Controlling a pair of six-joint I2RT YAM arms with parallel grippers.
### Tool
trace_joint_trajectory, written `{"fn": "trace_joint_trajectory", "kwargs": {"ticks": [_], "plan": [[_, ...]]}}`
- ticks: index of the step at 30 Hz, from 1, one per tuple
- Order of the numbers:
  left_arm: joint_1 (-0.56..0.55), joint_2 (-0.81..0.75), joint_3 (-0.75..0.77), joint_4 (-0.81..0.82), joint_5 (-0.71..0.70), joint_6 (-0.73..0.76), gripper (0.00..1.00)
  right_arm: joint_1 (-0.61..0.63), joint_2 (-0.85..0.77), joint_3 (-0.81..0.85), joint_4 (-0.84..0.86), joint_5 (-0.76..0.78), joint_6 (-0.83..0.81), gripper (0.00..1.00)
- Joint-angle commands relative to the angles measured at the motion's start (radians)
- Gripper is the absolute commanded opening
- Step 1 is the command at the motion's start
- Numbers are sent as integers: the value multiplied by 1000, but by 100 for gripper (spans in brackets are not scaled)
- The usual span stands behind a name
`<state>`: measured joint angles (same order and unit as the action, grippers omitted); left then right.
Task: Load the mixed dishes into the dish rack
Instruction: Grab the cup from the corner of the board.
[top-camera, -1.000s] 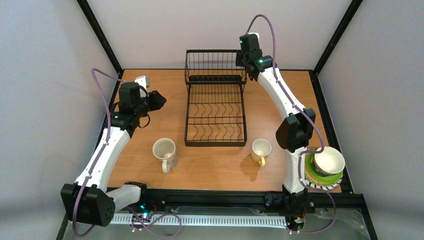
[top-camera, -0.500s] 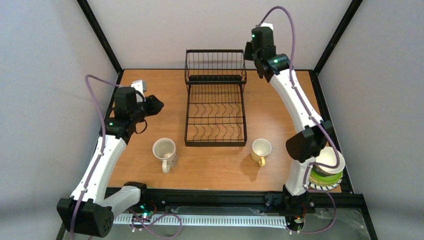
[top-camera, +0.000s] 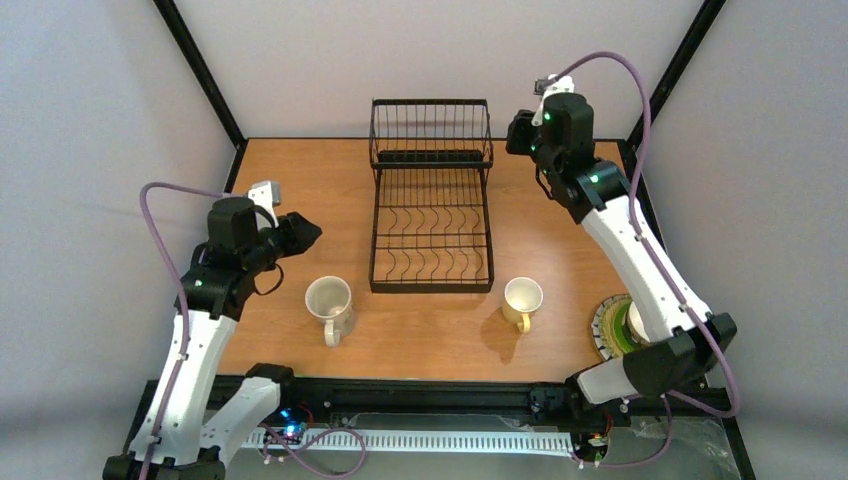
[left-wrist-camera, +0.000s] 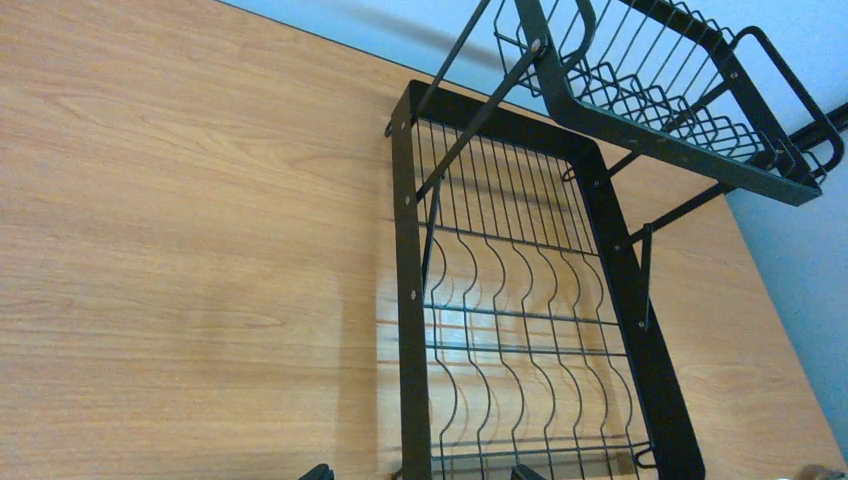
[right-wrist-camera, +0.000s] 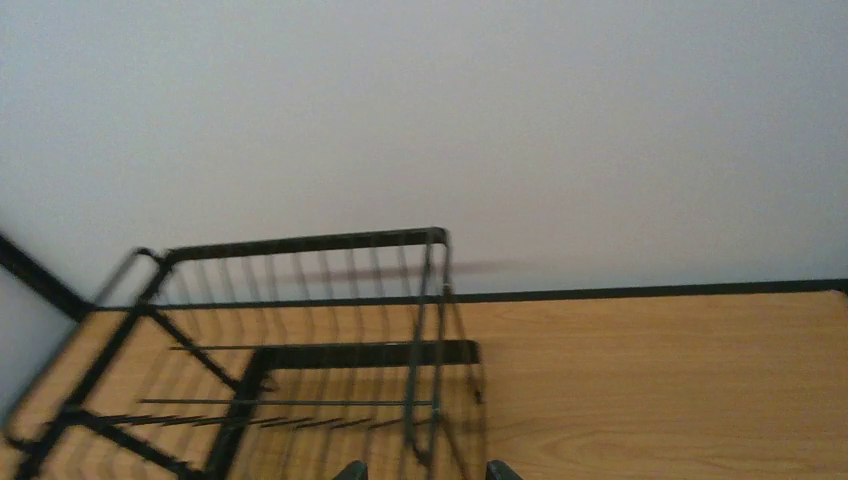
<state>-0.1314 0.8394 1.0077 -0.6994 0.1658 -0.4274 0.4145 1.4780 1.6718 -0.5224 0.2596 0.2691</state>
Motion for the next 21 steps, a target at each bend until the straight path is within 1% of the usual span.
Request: {"fn": "trace_joint_trajectory", "kwargs": {"ticks": [1, 3, 4, 5, 8, 12, 17, 21], "plan": [[-5, -30, 4, -80, 49, -28, 100, 4, -105, -105, 199, -175, -23, 75], [-5, -39, 11, -78, 66, -29, 100, 4, -138, -130, 254, -246, -22, 92], [-5, -43, 15, -78, 76, -30, 100, 4, -148, -135, 272, -276, -16, 96], [-5, -46, 18, -77, 86, -28, 100, 3, -156, -134, 286, -298, -3, 97], [-5, -47, 27, -91, 126, -19, 100, -2, -157, -112, 300, -354, 0, 98], [-5, -47, 34, -148, 123, 3, 100, -2, -96, -20, 182, -367, -6, 99], [-5, -39, 37, -236, 102, 11, 100, -2, -42, -4, 53, -274, 12, 99], [-5, -20, 37, -295, 93, 10, 100, -1, -30, -37, -21, -172, 39, 98]]}}
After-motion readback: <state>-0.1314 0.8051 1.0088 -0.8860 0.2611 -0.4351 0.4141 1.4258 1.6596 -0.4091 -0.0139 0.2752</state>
